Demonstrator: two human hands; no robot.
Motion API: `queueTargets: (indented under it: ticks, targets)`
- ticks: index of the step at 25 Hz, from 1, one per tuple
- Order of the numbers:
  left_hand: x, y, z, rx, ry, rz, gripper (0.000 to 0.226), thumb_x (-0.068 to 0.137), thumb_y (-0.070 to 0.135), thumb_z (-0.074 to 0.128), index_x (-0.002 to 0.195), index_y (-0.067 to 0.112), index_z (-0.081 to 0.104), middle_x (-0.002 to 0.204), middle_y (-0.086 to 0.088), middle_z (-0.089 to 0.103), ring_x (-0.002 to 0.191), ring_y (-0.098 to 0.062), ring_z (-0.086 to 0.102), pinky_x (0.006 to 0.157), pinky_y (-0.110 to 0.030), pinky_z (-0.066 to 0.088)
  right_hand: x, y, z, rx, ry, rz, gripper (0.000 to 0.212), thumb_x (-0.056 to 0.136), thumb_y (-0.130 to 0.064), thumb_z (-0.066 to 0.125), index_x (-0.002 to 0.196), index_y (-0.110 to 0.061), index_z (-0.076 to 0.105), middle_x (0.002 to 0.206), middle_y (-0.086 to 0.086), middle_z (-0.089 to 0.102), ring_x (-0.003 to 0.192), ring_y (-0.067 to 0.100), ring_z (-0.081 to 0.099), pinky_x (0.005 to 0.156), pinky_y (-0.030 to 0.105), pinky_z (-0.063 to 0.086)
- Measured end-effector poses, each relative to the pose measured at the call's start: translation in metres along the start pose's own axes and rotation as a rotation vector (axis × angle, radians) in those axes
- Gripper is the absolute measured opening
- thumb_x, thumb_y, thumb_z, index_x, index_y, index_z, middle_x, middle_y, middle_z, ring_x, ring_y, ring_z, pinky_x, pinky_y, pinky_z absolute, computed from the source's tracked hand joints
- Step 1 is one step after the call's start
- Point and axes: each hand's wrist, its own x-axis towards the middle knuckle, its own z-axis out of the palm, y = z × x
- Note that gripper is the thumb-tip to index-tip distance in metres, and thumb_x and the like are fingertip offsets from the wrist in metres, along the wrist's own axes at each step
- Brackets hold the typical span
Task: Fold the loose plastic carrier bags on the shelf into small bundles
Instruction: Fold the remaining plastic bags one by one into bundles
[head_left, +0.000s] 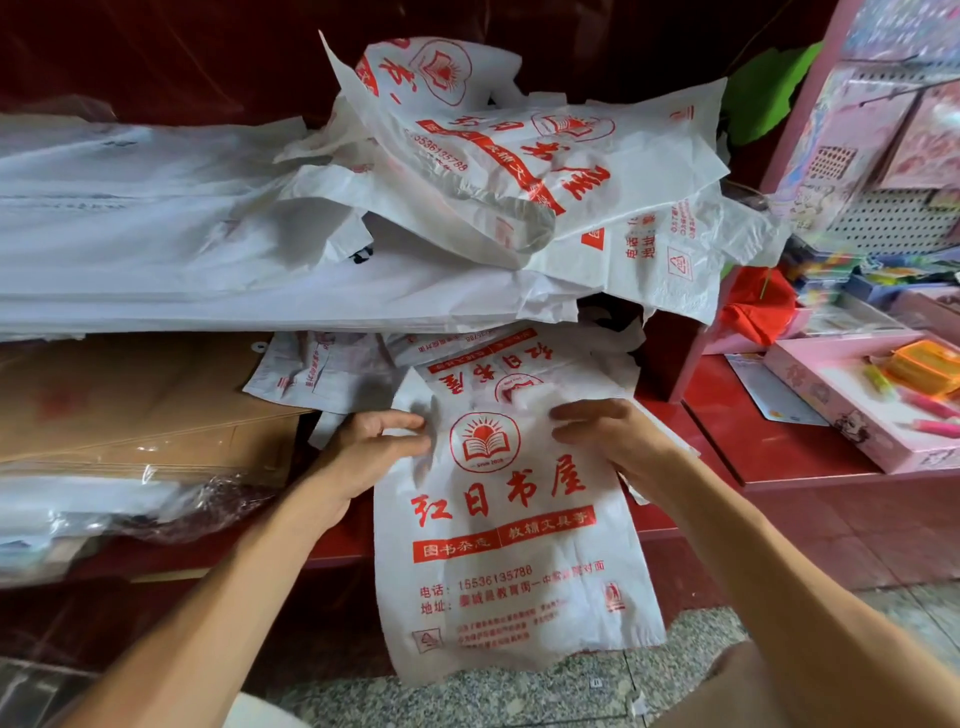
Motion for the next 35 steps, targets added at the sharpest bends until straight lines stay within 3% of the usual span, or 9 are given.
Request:
queueTargets:
  ticks: [3,10,15,20,25,29,30,32,35]
  targets:
    - [0.01,-0.002,-0.001,-0.048,0.102,0.049,0.026,0.082,0.007,0.073,0.1,0.025,0.072,0.112,0.001,0.068,0.101,-0.006,0.06,0.075,-0.011,0.042,0.003,0.0,0.001,-0.095,0.078,-0.022,0.031,0.083,0.008,0.059,0.093,-0.016,0.076,0.102,0.012,0.073,0.08,0.031,0.073,0.076,0.041,0.061]
    - [0.04,-0.005,-0.006,-0.032,0.143,0.258,0.077,0.071,-0.001,0.064,0.14,0.031,0.051,0.146,0.008,0.048,0.131,-0.009,0.045,0.107,-0.028,0.039,-0.001,-0.001,-0.001,-0.084,-0.083,-0.123,0.053,0.08,0.013,0.055,0.123,-0.016,0.066,0.112,0.015,0.069,0.088,0.034,0.072,0.08,0.05,0.059]
    - [0.044,-0.014,-0.003,0.271,0.057,0.107,0.083,0.082,-0.009,0.054,0.151,0.031,0.031,0.157,0.007,0.03,0.141,-0.012,0.03,0.107,-0.02,0.03,0.001,-0.008,0.004,-0.135,-0.104,-0.12,0.042,0.069,-0.028,0.069,0.111,-0.032,0.073,0.12,-0.007,0.069,0.113,0.016,0.062,0.1,0.035,0.044]
    - [0.044,-0.008,-0.004,0.129,0.032,0.335,0.092,0.077,-0.017,0.056,0.145,0.04,0.035,0.143,0.025,0.039,0.126,0.001,0.038,0.093,0.0,0.032,0.013,-0.015,0.011,0.085,0.039,-0.372,0.049,0.072,-0.025,0.067,0.121,-0.03,0.069,0.125,-0.01,0.066,0.12,0.011,0.058,0.1,0.031,0.043]
    - [0.044,-0.011,-0.002,0.351,0.079,0.131,0.085,0.084,-0.007,0.054,0.153,0.035,0.026,0.139,-0.009,0.049,0.12,-0.022,0.051,0.091,-0.026,0.046,0.025,-0.008,0.02,0.098,0.251,-0.137,0.032,0.083,-0.003,0.066,0.112,-0.016,0.071,0.118,0.008,0.068,0.095,0.017,0.065,0.076,0.022,0.048]
    - [0.036,-0.004,-0.002,0.38,0.1,0.278,0.09,0.086,-0.008,0.054,0.154,0.038,0.017,0.148,-0.022,0.037,0.079,-0.016,0.051,0.068,-0.005,0.042,0.033,0.001,0.025,-0.15,0.191,-0.251,0.062,0.081,0.002,0.065,0.14,-0.013,0.051,0.147,-0.004,0.046,0.13,0.012,0.046,0.102,0.028,0.041]
    - [0.035,-0.004,-0.002,0.39,0.149,0.295,0.091,0.087,-0.006,0.055,0.154,0.038,0.013,0.151,-0.02,0.035,0.087,-0.015,0.054,0.074,-0.004,0.041,0.035,0.0,0.027,-0.177,0.18,-0.317,0.067,0.081,0.005,0.064,0.143,-0.014,0.048,0.151,-0.007,0.039,0.135,0.009,0.039,0.106,0.027,0.038]
    - [0.037,-0.007,0.0,0.423,0.271,0.279,0.094,0.085,-0.004,0.056,0.155,0.037,0.008,0.161,-0.01,0.019,0.131,-0.022,0.044,0.099,-0.025,0.042,0.035,-0.001,0.032,-0.259,0.179,-0.399,0.076,0.08,0.008,0.06,0.149,-0.017,0.038,0.158,-0.009,0.026,0.138,0.004,0.029,0.102,0.015,0.036]
    - [0.036,-0.014,0.004,0.679,0.343,0.431,0.084,0.081,-0.001,0.065,0.153,0.023,0.029,0.163,-0.004,0.014,0.141,-0.032,0.031,0.104,-0.041,0.04,0.039,0.002,0.038,-0.437,0.223,-0.53,0.089,0.076,0.005,0.059,0.155,-0.016,0.022,0.163,-0.002,0.013,0.146,0.006,0.015,0.111,0.017,0.029]
